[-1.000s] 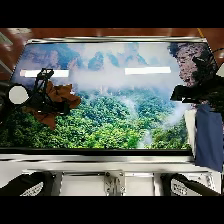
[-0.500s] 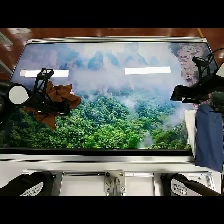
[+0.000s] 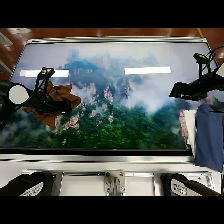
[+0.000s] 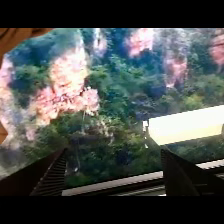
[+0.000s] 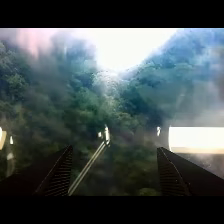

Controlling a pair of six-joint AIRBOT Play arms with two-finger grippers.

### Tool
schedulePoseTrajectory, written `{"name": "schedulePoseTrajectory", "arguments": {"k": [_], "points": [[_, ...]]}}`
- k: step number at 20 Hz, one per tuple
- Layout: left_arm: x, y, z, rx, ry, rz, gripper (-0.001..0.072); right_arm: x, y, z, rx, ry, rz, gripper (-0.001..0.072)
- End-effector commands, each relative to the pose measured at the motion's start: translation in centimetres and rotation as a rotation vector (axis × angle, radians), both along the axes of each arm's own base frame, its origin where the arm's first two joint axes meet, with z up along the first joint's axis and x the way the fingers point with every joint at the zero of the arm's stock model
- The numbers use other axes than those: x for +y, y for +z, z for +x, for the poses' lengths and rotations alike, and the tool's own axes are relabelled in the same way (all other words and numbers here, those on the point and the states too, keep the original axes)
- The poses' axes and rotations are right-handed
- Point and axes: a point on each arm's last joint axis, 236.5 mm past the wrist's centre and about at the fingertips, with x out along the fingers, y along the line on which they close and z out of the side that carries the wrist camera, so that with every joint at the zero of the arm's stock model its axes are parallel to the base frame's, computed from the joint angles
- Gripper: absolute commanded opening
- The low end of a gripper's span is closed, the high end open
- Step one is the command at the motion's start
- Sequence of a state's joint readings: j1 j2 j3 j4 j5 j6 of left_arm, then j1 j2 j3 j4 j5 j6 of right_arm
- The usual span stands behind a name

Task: Fold the shirts.

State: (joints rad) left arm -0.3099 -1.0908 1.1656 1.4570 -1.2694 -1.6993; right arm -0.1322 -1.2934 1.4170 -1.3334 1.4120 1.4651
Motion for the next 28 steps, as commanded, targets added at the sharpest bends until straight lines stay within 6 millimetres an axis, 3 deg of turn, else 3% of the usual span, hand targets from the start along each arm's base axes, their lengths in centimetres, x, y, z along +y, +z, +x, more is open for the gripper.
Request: {"name": "schedulePoseTrajectory", "arguments": {"k": [1, 6, 8, 10, 12, 15, 19, 20, 21, 23, 24, 26, 28], "points": [[1.1, -0.4, 2.6, -0.051, 0.049, 0.010, 0.0704, 0.2, 0.1, 0.2, -0.008, 0.003, 0.007, 0.0637], [11.9, -3.1, 10.9, -0.002, 0.339, 0.053, 0.0706, 0.5, 0.2, 0.2, -0.011, 0.012, 0.019, 0.0637], [15.2, -5.0, 13.5, 0.048, 0.411, 0.059, 0.0706, 1.1, 0.3, 0.3, -0.016, 0.015, 0.042, 0.0637], [17.0, -7.9, 14.4, 0.146, 0.448, 0.067, 0.0705, 1.5, 0.5, 0.4, -0.020, 0.017, 0.061, 0.0637], [17.5, -10.9, 14.9, 0.224, 0.453, 0.073, 0.0707, 1.6, 0.6, 0.5, -0.026, 0.016, 0.067, 0.0637], [16.5, -14.7, 15.9, 0.266, 0.456, 0.028, 0.0707, 1.5, 0.7, 0.9, -0.042, 0.011, 0.065, 0.0637], [15.1, -16.3, 17.1, 0.259, 0.464, -0.045, 0.0689, 1.6, 0.7, 0.8, -0.037, 0.008, 0.069, 0.0637], [15.2, -16.4, 16.9, 0.267, 0.467, -0.046, 0.0411, 1.7, 0.7, 0.8, -0.037, 0.005, 0.073, 0.0637], [15.2, -16.1, 16.6, 0.280, 0.466, -0.051, 0.0051, 1.8, 0.7, 0.7, -0.035, 0.007, 0.081, 0.0637], [14.2, -14.1, 16.6, 0.277, 0.426, -0.083, 0.0038, 2.6, 0.9, 0.5, -0.025, 0.016, 0.112, 0.0636], [13.2, -11.7, 17.2, 0.231, 0.383, -0.109, 0.0038, 2.7, 1.0, 0.5, -0.029, 0.015, 0.121, 0.0637], [10.3, -4.6, 18.1, 0.083, 0.277, -0.148, 0.0038, 2.5, 1.2, 1.5, -0.073, 0.018, 0.107, 0.0637], [6.4, 4.3, 16.9, -0.098, 0.164, -0.164, 0.0037, 2.3, 1.4, 2.0, -0.103, 0.040, 0.093, 0.0636]]}}
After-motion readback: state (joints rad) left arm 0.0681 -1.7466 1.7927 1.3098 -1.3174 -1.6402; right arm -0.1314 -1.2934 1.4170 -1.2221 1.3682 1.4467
